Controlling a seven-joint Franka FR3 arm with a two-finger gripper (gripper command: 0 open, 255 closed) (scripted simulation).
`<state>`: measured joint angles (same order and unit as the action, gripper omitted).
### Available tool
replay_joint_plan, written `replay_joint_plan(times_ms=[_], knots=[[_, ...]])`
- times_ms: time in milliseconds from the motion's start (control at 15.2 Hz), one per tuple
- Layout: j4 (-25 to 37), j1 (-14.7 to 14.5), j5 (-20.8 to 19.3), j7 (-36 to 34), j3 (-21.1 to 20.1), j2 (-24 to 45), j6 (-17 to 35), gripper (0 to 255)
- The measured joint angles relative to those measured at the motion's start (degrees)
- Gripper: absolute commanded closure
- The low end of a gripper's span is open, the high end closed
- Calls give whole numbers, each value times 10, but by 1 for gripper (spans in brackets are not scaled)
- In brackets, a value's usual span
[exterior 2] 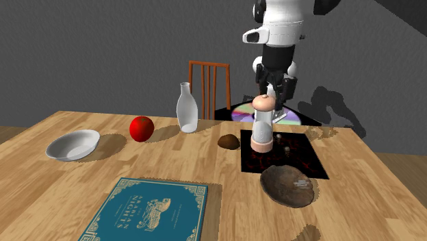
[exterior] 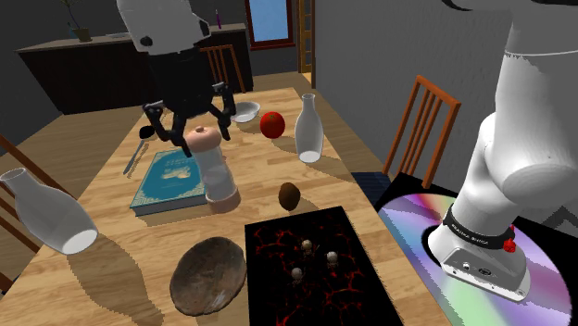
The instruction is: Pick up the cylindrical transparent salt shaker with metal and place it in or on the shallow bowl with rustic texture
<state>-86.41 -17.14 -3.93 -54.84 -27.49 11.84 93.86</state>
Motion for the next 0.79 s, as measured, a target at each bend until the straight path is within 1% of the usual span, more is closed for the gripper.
replay_joint_plan(times_ms=[132, 330, 462, 594, 792], knots=[[28, -20, -7, -28, -10, 14, -15, 255], [87, -56, -24, -71, -22, 49, -44, 255], [146, -87, -40, -101, -30, 81, -74, 255], [188, -112, -53, -122, -34, 107, -93, 255], [166, -110, -50, -125, -35, 101, -76, 255]])
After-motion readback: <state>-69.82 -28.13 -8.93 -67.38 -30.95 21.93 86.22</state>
